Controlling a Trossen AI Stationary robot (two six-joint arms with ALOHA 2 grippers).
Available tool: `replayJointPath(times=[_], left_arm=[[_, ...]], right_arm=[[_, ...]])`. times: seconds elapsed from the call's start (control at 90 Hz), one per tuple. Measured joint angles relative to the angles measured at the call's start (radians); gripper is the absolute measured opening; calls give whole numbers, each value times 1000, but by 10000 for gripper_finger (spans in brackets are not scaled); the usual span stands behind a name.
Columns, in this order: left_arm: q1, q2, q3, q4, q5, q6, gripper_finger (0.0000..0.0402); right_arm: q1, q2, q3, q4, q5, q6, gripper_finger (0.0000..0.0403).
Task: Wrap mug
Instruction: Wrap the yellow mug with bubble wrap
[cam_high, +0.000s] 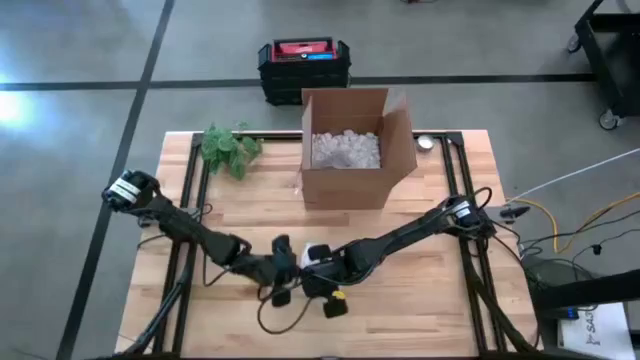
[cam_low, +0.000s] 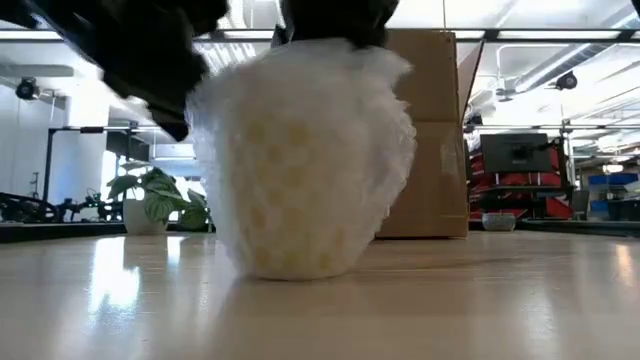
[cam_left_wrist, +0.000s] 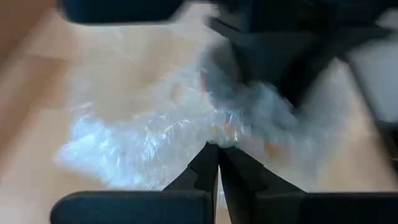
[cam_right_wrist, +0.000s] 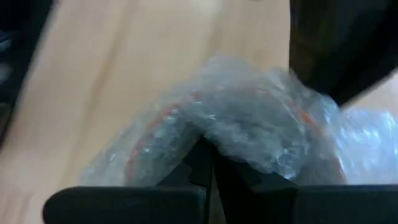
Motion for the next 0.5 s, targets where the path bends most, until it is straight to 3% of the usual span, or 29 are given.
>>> replayJointPath(times=[0.278,0.5], left_arm=[[-73,2,1,20,6,-118,1],[-80,-34,1,-16,3,-81,1]], right_arm=[[-5,-18,14,-76,-56,-119,2],[-6,-20,17,-95,-51,-119,2]])
